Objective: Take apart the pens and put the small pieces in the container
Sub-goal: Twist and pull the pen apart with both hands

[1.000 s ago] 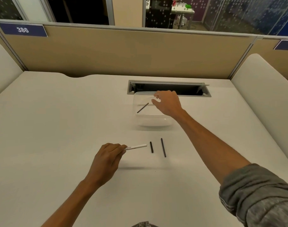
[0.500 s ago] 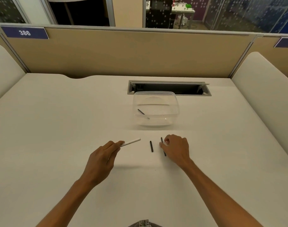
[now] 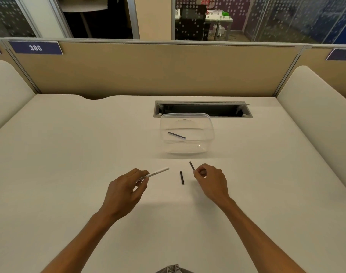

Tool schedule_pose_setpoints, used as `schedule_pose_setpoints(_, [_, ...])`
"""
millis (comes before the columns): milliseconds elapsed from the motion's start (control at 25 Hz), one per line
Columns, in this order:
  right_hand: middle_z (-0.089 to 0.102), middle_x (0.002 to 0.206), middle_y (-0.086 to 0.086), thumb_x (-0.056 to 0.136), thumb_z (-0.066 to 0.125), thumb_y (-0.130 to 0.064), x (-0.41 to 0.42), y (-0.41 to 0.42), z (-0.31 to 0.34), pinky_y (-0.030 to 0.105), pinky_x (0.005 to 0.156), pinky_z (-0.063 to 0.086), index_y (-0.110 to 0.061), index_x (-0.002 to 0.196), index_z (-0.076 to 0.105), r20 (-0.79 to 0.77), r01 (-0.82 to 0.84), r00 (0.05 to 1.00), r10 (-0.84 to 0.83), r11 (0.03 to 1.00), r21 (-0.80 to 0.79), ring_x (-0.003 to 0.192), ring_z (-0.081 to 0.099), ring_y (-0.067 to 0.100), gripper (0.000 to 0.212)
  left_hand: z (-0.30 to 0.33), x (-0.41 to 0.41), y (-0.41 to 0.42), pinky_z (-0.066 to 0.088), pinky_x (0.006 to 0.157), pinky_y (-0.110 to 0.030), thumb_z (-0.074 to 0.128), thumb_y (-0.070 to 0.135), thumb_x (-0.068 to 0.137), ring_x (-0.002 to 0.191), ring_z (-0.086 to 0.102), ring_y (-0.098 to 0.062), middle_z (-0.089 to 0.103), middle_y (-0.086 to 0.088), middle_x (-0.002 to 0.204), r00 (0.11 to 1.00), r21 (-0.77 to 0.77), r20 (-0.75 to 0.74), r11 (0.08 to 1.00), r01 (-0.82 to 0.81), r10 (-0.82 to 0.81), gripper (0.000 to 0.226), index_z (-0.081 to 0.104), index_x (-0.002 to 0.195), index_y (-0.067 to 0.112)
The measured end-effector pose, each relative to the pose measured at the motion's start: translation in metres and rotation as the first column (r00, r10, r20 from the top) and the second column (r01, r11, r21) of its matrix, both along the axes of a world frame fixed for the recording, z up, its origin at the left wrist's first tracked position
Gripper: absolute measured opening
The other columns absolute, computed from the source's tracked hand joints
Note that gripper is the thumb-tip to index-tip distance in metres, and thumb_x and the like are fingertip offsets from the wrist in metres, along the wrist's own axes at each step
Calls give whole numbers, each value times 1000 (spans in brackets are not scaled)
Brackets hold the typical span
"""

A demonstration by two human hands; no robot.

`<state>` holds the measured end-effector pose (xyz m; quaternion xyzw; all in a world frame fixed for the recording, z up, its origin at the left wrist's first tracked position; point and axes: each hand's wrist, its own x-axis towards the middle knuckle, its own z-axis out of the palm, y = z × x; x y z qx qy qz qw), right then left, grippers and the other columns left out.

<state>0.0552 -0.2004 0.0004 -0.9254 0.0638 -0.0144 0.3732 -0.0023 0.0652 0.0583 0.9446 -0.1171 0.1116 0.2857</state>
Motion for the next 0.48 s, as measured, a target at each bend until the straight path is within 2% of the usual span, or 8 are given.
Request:
schedule_pose_setpoints(120, [72,75,-16,83,70,-25,-10,0,26,9,62,45,-28,77,70,80,-70,996,49,956,286,77,66,-1,7,3,0,0,44,51,-28,47,39,91,61,50,-3,53,15,69,1000,-10,7,1000,6,-6,17,62,93,34])
schedule_pose_setpoints(200, [72,80,-21,85,70,-21,-17,0,42,6,63,42,-30,80,72,113,-116,990,79,918,380,81,65,-4,11,3,-1,-1,45,51,-29,49,39,91,61,50,-5,52,15,68,1000,-30,7,1000,8,-7,15,63,92,34])
schedule_pose_setpoints(480, [73,91,-21,89,68,-23,-36,4,66,16,71,43,-33,86,72,173,-200,976,134,871,449,91,64,1,11,7,-2,-7,43,51,-29,50,39,91,60,49,-10,49,14,67,999,-58,17,998,33,-32,13,62,91,35])
